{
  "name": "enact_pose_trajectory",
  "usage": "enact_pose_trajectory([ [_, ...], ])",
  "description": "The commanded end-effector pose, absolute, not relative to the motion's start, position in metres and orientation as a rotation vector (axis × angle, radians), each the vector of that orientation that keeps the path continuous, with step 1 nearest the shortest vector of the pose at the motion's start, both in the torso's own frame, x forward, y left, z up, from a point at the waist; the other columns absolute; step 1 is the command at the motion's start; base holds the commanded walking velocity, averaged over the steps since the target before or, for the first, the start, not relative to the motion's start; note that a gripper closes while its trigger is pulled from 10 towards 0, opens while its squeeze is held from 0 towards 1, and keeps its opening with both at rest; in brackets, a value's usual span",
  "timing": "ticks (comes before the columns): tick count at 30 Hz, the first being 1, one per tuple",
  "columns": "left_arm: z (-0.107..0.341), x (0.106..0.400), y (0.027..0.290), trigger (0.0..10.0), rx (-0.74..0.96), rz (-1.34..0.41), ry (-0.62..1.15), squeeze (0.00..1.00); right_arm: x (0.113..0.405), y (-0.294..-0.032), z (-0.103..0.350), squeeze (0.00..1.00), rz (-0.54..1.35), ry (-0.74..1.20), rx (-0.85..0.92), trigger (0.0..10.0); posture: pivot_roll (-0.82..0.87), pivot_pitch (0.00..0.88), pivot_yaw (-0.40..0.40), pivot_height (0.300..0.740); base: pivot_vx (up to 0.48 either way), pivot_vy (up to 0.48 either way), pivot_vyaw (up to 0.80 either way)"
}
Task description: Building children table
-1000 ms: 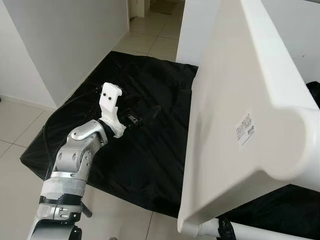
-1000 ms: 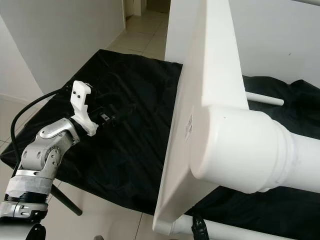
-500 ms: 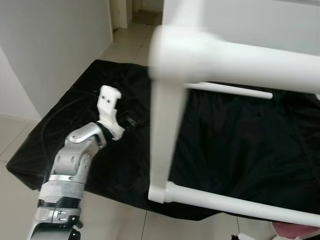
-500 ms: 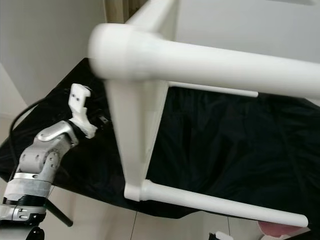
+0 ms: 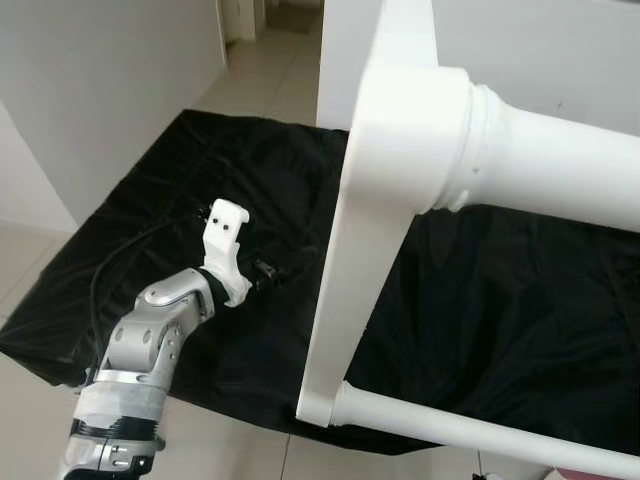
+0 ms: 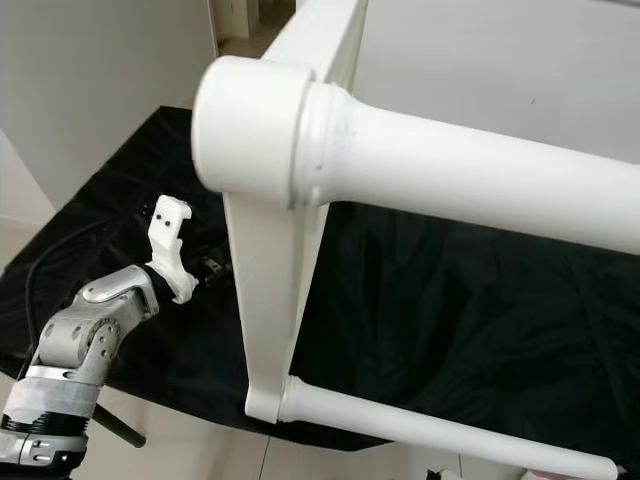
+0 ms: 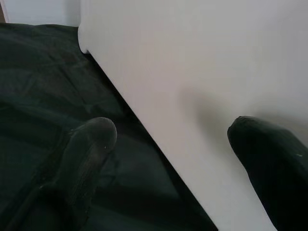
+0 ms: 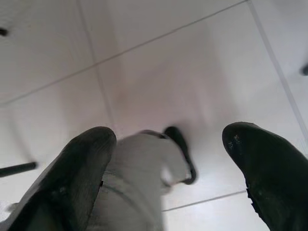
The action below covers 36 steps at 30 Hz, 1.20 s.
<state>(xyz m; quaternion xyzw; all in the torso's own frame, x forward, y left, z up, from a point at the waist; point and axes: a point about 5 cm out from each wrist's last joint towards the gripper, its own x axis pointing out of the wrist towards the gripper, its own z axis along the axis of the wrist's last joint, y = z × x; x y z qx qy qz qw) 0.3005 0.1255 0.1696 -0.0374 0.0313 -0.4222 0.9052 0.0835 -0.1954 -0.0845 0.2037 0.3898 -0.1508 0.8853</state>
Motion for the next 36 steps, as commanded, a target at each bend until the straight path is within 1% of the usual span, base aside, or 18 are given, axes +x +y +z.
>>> enact_pose_trajectory([
  [1,0.171,0.300,0.127,10.0,-0.069,-0.875,0.059,0.00,0.046,-0.238,-0.021,0.00,-0.349,-0.143,0.885,10.0,-0.18,0.000,0.000,0.740,0.000,0.000,0.00],
  [6,0.171,0.300,0.130,10.0,-0.064,-0.863,0.055,0.00,0.053,-0.242,-0.027,0.00,-0.388,-0.118,0.880,10.0,-0.17,0.000,0.000,0.740,0.000,0.000,0.00],
  [17,0.175,0.304,0.143,10.0,-0.036,-0.816,0.047,0.00,0.062,-0.241,-0.031,0.00,-0.384,-0.092,0.874,10.0,-0.16,0.000,0.000,0.740,0.000,0.000,0.00],
  [18,0.176,0.305,0.144,10.0,-0.033,-0.809,0.043,0.00,0.063,-0.241,-0.031,0.00,-0.381,-0.091,0.873,10.0,-0.16,0.029,0.210,0.740,0.000,0.000,0.00],
  [36,0.175,0.308,0.151,10.0,-0.031,-0.775,0.036,0.00,0.076,-0.239,-0.025,0.00,-0.355,-0.108,0.864,10.0,-0.15,0.024,0.207,0.740,0.000,0.000,0.00],
])
